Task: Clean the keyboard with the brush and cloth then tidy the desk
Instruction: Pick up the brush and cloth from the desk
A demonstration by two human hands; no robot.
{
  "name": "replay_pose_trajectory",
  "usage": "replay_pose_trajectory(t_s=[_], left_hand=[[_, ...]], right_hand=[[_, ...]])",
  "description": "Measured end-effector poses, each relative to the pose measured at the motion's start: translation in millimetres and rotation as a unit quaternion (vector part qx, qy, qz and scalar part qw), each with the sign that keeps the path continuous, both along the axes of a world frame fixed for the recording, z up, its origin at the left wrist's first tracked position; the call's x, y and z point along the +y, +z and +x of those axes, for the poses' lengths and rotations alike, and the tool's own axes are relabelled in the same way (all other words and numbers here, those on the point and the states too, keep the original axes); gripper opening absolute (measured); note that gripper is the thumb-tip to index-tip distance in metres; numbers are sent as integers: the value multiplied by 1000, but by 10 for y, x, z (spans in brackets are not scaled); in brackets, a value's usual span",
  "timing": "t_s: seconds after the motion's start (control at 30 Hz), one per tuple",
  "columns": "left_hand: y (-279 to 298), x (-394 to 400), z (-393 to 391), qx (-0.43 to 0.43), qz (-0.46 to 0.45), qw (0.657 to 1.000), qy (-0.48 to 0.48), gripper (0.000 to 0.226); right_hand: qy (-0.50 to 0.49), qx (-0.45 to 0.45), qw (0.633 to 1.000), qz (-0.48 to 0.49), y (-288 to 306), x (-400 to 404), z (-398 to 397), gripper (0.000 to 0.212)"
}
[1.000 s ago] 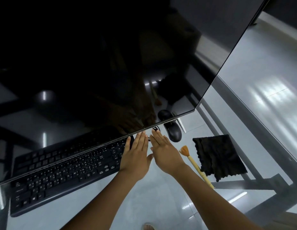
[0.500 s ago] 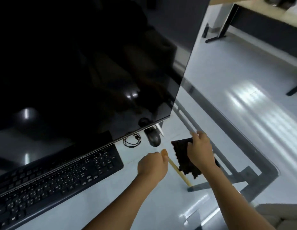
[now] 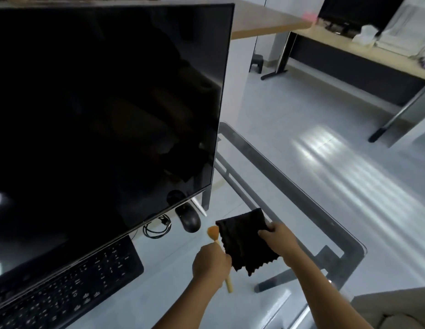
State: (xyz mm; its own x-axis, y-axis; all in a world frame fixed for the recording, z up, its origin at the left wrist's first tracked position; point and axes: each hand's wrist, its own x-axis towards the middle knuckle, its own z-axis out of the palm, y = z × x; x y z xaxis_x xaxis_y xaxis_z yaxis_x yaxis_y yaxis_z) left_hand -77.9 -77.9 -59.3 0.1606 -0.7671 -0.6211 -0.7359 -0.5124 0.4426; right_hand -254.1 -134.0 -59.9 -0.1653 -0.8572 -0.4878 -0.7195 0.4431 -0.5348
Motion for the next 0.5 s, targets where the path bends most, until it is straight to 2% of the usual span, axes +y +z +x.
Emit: replay_pose_trajectory(t_s=[0.1, 0.17, 0.2, 0.33, 0.5], left_hand=[[188, -30, 17, 71, 10, 997, 29, 23], [436, -91, -43, 121, 10, 992, 38, 23], [590, -131, -92, 143, 6, 989, 40, 22], [1448, -448, -304, 191, -63, 979, 22, 21], [2743, -991, -407, 219, -184, 958, -8, 26]], right_hand=[[0, -47, 998, -37, 229, -23, -68, 9], [7, -35, 996, -85, 473, -103, -153, 3], [7, -22, 994, -107, 612, -155, -201, 6], [-12, 24, 980, -195, 1429, -503, -404, 21], [-64, -7, 942, -328, 2761, -949, -409, 26]])
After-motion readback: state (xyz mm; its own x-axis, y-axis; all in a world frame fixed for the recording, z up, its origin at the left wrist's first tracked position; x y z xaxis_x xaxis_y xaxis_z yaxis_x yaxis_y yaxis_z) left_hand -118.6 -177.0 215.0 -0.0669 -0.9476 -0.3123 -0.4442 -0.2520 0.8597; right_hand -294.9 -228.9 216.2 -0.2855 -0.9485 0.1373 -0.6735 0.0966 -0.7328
